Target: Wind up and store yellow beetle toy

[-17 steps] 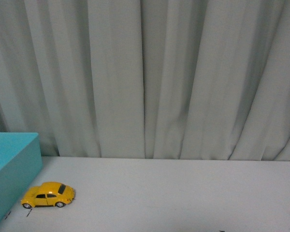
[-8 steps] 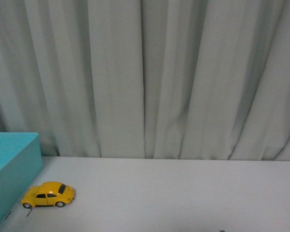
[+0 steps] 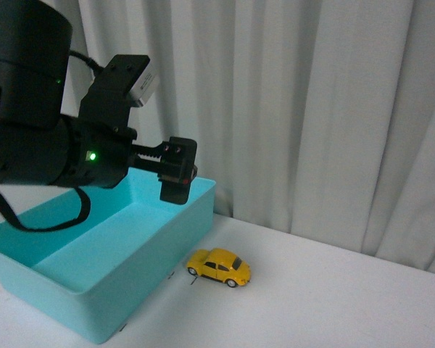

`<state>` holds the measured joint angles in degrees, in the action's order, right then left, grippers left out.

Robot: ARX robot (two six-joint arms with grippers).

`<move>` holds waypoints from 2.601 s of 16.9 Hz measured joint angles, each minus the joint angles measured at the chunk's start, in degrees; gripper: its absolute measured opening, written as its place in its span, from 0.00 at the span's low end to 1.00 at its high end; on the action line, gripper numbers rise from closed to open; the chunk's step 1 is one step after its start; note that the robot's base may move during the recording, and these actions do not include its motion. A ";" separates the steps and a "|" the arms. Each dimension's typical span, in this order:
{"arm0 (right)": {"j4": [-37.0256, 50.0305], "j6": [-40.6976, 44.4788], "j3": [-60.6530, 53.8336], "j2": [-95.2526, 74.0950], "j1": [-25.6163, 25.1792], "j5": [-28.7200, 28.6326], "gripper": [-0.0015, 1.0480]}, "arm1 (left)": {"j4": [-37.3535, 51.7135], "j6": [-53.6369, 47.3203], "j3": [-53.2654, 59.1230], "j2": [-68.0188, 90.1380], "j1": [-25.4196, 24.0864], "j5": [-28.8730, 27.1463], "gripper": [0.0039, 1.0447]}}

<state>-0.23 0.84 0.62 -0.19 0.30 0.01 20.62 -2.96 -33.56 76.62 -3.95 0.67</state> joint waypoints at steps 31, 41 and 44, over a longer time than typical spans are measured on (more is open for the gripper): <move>0.00 0.00 0.00 0.00 0.00 0.00 0.94 | -60.92 -61.51 -61.02 53.24 8.52 -11.80 0.94; 0.00 0.00 0.00 0.00 0.00 0.00 0.94 | -58.80 -58.93 -60.89 56.33 7.52 -11.17 0.89; 0.00 0.00 0.00 0.00 0.00 0.00 0.94 | -57.42 -59.65 -60.87 56.63 7.54 -11.19 0.62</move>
<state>-0.23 0.84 0.62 -0.19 0.30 0.01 -36.80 -62.61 -94.43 133.25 3.60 -10.52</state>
